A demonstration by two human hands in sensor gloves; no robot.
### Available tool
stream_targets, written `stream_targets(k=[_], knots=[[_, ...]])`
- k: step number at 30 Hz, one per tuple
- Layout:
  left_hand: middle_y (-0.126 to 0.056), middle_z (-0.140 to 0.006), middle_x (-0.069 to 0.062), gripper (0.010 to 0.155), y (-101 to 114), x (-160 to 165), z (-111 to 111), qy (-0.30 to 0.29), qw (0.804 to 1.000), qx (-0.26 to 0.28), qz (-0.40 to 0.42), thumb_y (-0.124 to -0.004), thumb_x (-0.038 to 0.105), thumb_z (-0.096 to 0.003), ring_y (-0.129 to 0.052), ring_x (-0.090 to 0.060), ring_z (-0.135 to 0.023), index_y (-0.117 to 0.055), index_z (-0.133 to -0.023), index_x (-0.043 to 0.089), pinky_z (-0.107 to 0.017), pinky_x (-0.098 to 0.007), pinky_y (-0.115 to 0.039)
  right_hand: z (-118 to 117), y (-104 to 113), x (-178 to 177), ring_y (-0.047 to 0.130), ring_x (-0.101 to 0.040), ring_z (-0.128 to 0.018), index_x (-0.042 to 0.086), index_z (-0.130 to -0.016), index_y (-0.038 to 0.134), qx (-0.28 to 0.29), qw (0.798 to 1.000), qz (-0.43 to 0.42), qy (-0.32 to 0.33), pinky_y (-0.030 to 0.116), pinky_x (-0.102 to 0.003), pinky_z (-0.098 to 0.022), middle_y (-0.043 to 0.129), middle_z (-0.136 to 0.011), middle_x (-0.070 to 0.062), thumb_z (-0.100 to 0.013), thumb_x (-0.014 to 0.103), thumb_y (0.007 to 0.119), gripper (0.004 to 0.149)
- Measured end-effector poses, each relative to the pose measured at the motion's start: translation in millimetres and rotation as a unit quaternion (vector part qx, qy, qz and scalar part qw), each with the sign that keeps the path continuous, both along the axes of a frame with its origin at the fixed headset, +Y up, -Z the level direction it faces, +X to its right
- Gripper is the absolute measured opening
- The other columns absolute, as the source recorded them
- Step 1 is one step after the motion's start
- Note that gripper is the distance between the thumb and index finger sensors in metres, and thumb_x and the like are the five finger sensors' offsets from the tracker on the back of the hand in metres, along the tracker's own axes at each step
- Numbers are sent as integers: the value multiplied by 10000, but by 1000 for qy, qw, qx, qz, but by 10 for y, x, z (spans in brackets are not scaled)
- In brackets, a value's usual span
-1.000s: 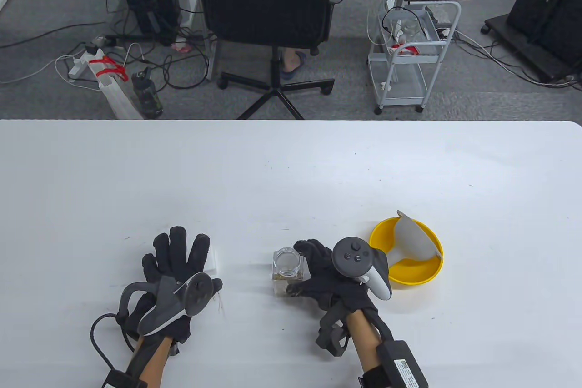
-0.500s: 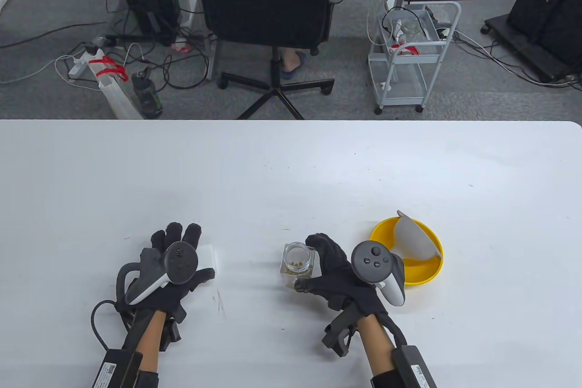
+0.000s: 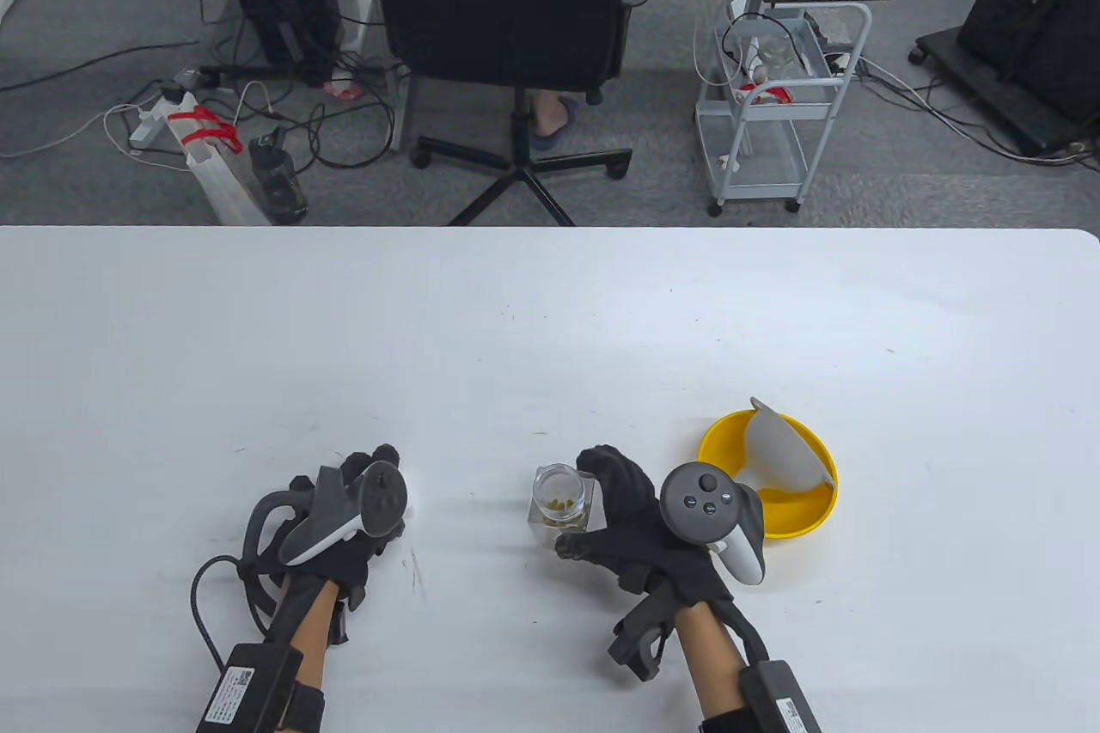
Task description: Transfer raisins through funnel into coffee jar
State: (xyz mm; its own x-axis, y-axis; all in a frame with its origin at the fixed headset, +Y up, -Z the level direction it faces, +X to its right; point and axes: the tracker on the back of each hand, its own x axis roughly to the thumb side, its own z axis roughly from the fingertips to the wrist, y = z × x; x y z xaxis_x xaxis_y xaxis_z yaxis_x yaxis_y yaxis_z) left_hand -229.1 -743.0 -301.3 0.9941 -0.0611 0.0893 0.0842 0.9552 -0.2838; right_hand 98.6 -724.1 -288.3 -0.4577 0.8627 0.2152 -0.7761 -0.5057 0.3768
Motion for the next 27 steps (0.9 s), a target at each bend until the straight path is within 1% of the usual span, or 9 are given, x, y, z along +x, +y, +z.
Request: stream_targets(k=[3,8,10,14,16,19,21,24,27], knots=[[-709,-1185,-134,829,64,-20,17,-8,1000,12,-2,-817,560,-548,-830,-349,-967,-418,-1198,234,-739,-652,-568,18,-9,-7,240,-738,-964,94,-1115,254,5,1000,5,0,403,-818,-657,223,-1141,-383,-524,353,925,930],[-753,-1137,-163,830,352,51,125,-34,987,110,110,-789,613,-545,-877,-332,-892,-460,-1188,203,-723,-625,-605,27,-20,-23,244,-737,-965,89,-1114,253,7,1000,19,1,405,-818,-658,225,-1140,-382,-525,357,924,932],[-751,-1136,-164,827,493,114,179,-53,974,138,172,-784,616,-549,-876,-330,-890,-464,-1186,197,-722,-623,-606,27,-20,-28,248,-737,-965,87,-1113,255,7,1000,22,1,407,-818,-657,232,-1139,-383,-526,361,924,931],[-738,-1142,-161,825,787,302,335,-107,928,191,302,-784,615,-556,-865,-330,-896,-457,-1187,197,-726,-622,-599,35,-18,-41,264,-744,-960,83,-1112,256,10,999,30,1,420,-812,-659,254,-1134,-387,-527,375,923,933],[-724,-1151,-156,824,902,413,423,-135,907,211,340,-780,616,-561,-855,-328,-906,-445,-1190,202,-730,-621,-594,41,-12,-48,277,-753,-953,82,-1110,256,14,999,29,1,429,-810,-658,249,-1135,-391,-527,375,923,933],[-714,-1156,-150,828,986,555,519,-164,890,223,362,-777,618,-563,-848,-325,-913,-435,-1193,205,-733,-620,-590,55,3,-63,299,-755,-951,84,-1109,260,22,999,27,5,442,-807,-657,268,-1134,-392,-526,379,923,931],[-707,-1160,-150,824,987,667,563,-182,891,218,355,-776,615,-565,-843,-324,-920,-432,-1194,208,-733,-621,-590,73,16,-87,327,-753,-952,90,-1109,261,30,999,27,10,455,-803,-658,284,-1134,-390,-524,381,924,931],[-704,-1162,-149,824,915,781,581,-199,903,207,321,-778,613,-564,-840,-328,-922,-432,-1195,209,-732,-623,-590,93,29,-131,404,-731,-959,96,-1107,266,41,999,24,15,484,-790,-659,337,-1134,-377,-522,383,927,928],[-704,-1162,-147,825,834,872,578,-211,915,197,282,-766,618,-565,-840,-322,-925,-425,-1196,209,-733,-622,-591,109,38,-185,546,-648,-970,97,-1105,270,49,998,16,22,524,-772,-659,447,-1120,-334,-521,382,928,924]])
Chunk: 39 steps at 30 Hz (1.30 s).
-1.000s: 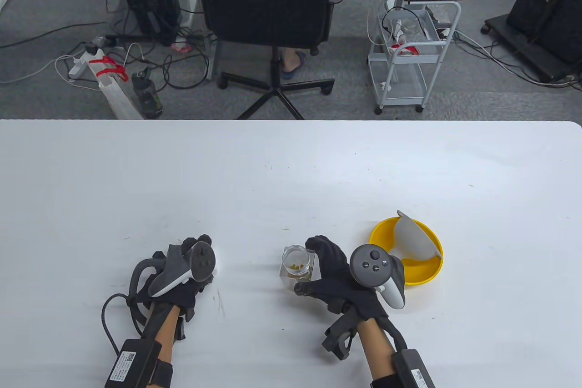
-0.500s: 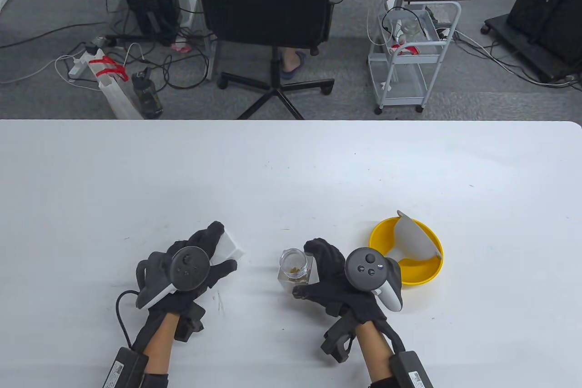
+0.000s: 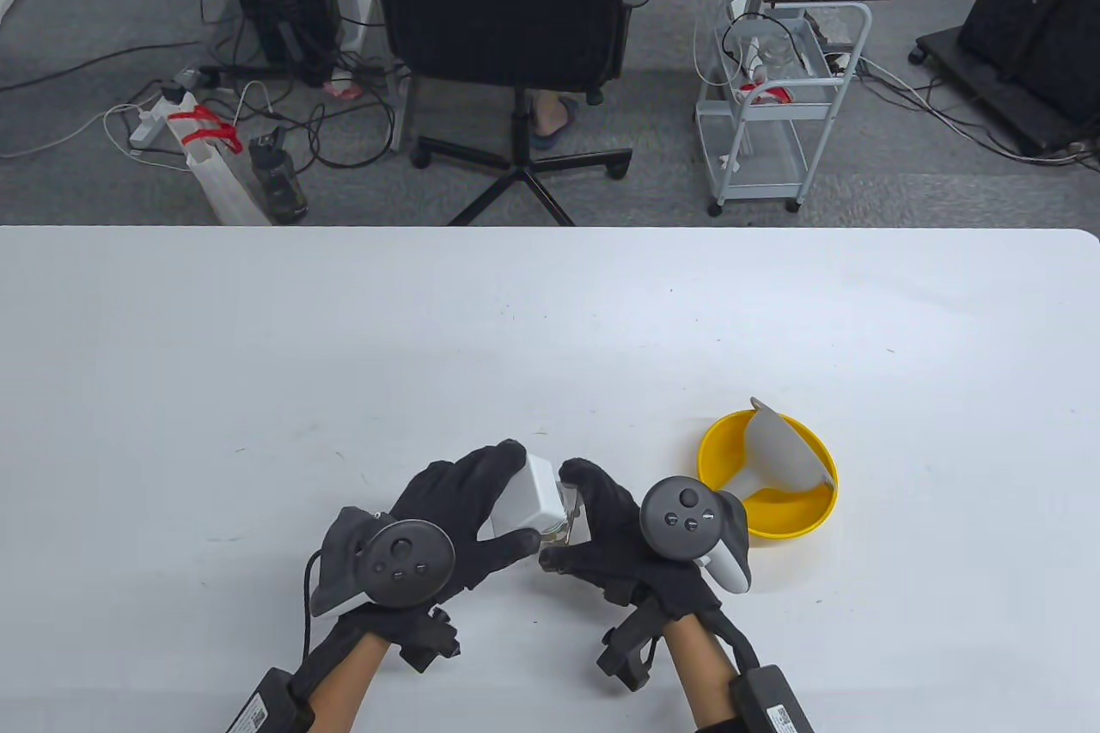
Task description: Transfer raisins through funnel into coffee jar
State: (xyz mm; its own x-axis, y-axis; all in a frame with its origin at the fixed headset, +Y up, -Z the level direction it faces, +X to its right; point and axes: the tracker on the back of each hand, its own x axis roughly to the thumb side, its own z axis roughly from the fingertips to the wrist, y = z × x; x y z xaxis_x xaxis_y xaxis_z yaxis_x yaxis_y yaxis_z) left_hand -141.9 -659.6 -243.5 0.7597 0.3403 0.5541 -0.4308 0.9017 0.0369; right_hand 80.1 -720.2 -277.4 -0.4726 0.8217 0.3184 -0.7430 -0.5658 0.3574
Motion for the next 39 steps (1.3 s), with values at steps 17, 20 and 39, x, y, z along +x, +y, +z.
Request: stream_targets(k=[17,20,39], knots=[[-793,-917,-253,915,-86,85,48,77,994,-81,-20,-600,732,-589,-956,-158,-537,-362,-1192,87,-566,-530,-758,103,42,-72,535,-565,-938,179,-1105,326,51,997,52,-20,478,-819,-636,475,-1095,-294,-506,414,936,886],[-826,-869,-243,938,-104,99,41,83,992,-89,-43,-567,745,-590,-963,-152,-498,-357,-1205,69,-548,-527,-768,112,44,-93,527,-564,-937,182,-1104,327,61,995,71,-23,480,-820,-635,466,-1096,-292,-505,412,937,885],[-723,-1063,-203,801,-155,35,-39,16,997,-48,-50,-704,655,-578,-887,-323,-799,-373,-1230,329,-629,-563,-701,99,37,-90,522,-563,-950,184,-1105,323,54,996,68,-26,485,-812,-642,452,-1107,-281,-505,408,936,887]])
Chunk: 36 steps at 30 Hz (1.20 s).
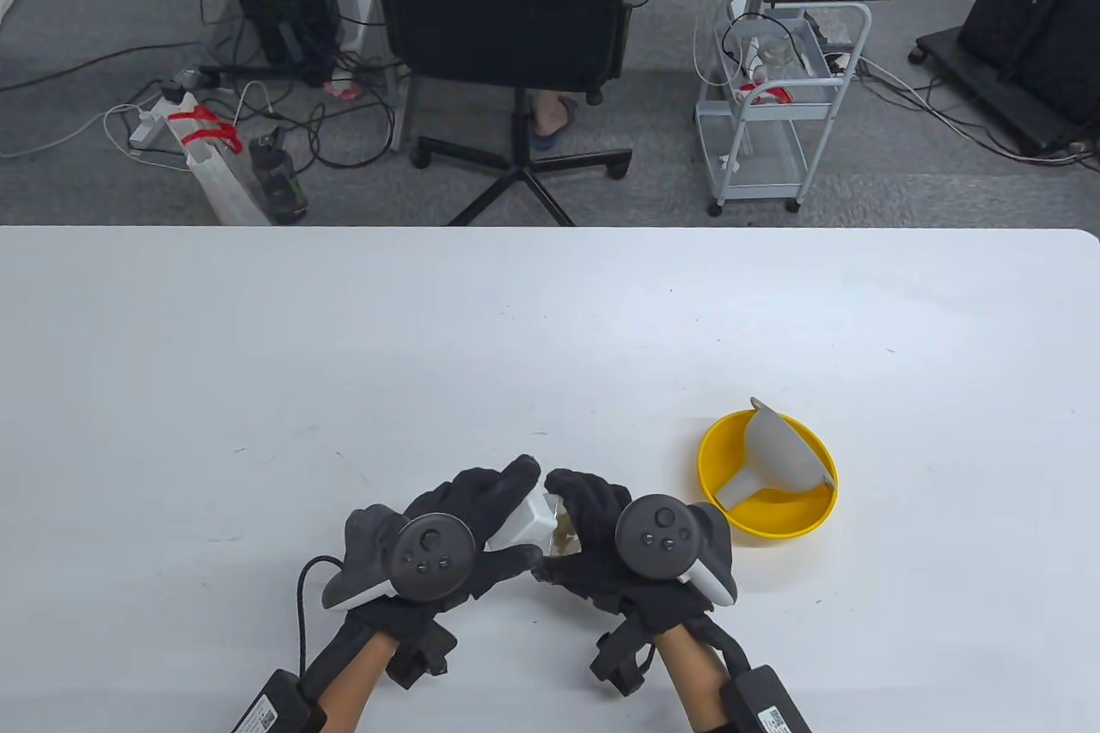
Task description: Transfer raisins through funnel into coffee jar
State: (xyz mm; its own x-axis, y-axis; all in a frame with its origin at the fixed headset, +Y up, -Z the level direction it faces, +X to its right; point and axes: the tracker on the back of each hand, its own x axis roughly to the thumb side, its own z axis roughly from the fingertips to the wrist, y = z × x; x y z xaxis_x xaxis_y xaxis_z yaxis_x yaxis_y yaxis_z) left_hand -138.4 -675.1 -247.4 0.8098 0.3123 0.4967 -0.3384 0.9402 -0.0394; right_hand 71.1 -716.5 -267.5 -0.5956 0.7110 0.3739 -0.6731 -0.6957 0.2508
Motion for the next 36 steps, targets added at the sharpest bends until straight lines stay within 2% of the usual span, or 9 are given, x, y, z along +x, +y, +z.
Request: stream_targets(k=[4,8,11,13,17,23,27,32,36], knots=[[-862,-840,-158,872,-55,40,20,45,998,34,15,-491,775,-578,-964,-134,-511,-445,-1216,183,-471,-450,-797,9,33,18,518,-560,-951,186,-1104,327,10,1000,4,-3,479,-815,-642,460,-1103,-280,-501,405,941,888],[-898,-785,-165,923,-109,45,-6,55,997,-58,24,-446,777,-566,-972,-128,-456,-450,-1219,125,-436,-456,-806,20,5,8,516,-558,-952,188,-1106,334,13,999,32,-3,475,-816,-643,461,-1104,-276,-499,407,943,887],[-779,-992,-224,923,-150,27,-26,25,994,-99,39,-461,744,-586,-948,-295,-720,-320,-1242,110,-586,-561,-731,14,-11,-13,520,-558,-950,185,-1105,324,19,999,42,-13,481,-812,-644,456,-1104,-276,-502,414,936,890],[-479,-1213,-318,921,-167,34,-30,-8,991,-121,65,-531,701,-606,-711,-472,-1018,-156,-1236,144,-699,-660,-576,11,0,-7,519,-560,-949,184,-1105,317,13,1000,22,-14,483,-811,-644,457,-1103,-279,-508,417,931,888],[19,-1277,-81,868,-136,25,-14,-54,992,-69,87,-655,604,-623,-375,-493,-1178,-76,-1202,317,-762,-686,-444,30,49,14,532,-563,-942,175,-1107,315,14,1000,-16,-18,489,-810,-640,461,-1100,-284,-509,424,927,892],[-302,-1317,-82,845,-108,21,-3,-77,994,-24,79,-770,514,-591,-654,-420,-1080,-234,-1218,330,-748,-570,-594,22,35,51,529,-562,-949,177,-1108,323,9,1000,-9,-10,483,-813,-640,459,-1105,-281,-506,418,932,890],[-637,-1095,-246,891,-119,-34,-21,-8,999,32,43,-722,645,-568,-945,-214,-705,-354,-1223,167,-538,-403,-782,22,27,1,524,-560,-953,178,-1108,324,16,1000,13,-6,479,-814,-642,459,-1106,-278,-504,412,935,890],[-822,-882,-192,937,-120,-80,-7,47,997,12,62,-567,758,-580,-987,-140,-502,-422,-1196,67,-404,-373,-810,42,35,-59,527,-557,-947,174,-1109,319,24,1000,20,-4,480,-812,-642,459,-1103,-279,-507,424,929,894],[-820,-888,-185,900,-122,-40,10,47,998,17,46,-531,742,-594,-993,-164,-541,-368,-1176,75,-432,-393,-807,46,40,-49,527,-557,-947,177,-1108,320,29,999,24,-9,480,-813,-642,457,-1103,-280,-507,422,930,891]])
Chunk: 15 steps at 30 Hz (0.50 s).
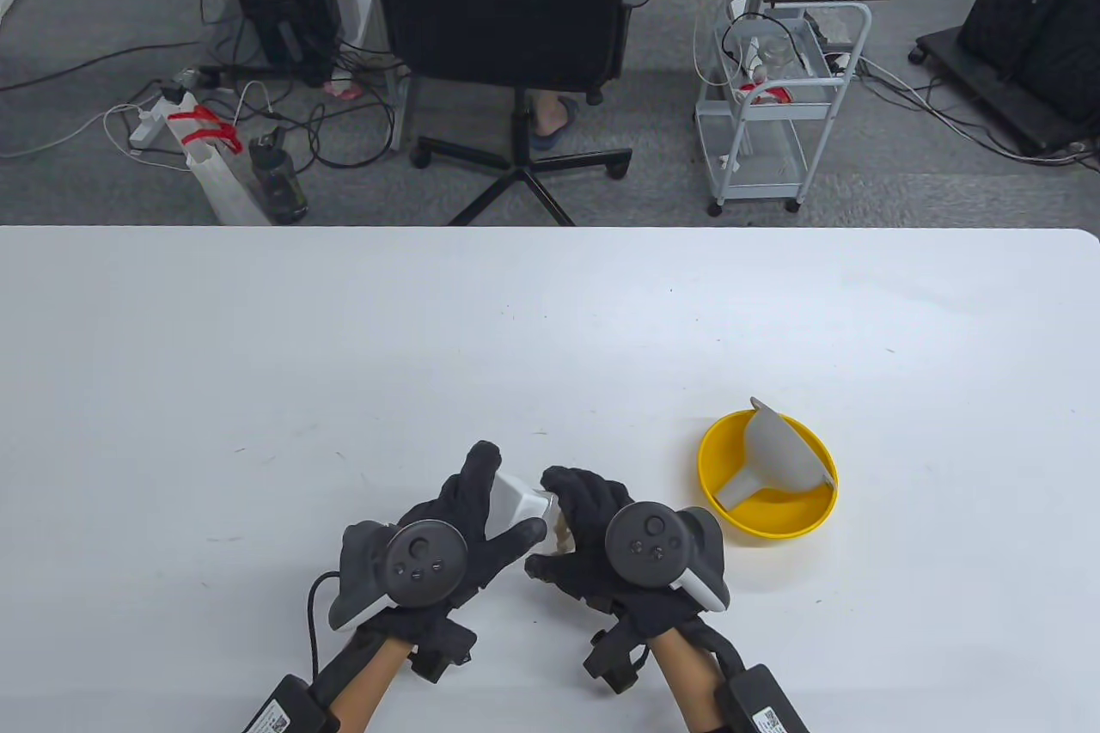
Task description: Transfer raisins through funnel into coffee jar
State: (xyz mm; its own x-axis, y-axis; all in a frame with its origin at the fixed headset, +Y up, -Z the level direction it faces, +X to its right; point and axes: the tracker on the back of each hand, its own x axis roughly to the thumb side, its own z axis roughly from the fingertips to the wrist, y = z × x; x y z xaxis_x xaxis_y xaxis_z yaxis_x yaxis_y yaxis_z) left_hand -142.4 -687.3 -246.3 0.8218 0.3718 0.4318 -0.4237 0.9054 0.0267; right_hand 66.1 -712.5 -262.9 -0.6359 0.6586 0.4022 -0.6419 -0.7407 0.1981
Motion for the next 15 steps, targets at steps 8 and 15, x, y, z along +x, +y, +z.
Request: stream_targets(k=[8,15], knots=[[-420,-1325,2,781,-27,-1,-46,-114,992,-48,0,-794,411,-603,-537,-397,-1165,-290,-1199,402,-771,-664,-465,-47,-31,122,521,-556,-957,187,-1109,325,-23,1000,1,-6,468,-817,-644,460,-1108,-273,-504,413,935,889],[-540,-1261,-95,792,-21,-36,-37,-100,995,-25,0,-792,510,-581,-693,-376,-1038,-325,-1206,376,-749,-603,-565,-50,-18,110,530,-555,-957,185,-1110,332,-27,1000,0,11,469,-817,-644,467,-1109,-272,-500,414,937,888]])
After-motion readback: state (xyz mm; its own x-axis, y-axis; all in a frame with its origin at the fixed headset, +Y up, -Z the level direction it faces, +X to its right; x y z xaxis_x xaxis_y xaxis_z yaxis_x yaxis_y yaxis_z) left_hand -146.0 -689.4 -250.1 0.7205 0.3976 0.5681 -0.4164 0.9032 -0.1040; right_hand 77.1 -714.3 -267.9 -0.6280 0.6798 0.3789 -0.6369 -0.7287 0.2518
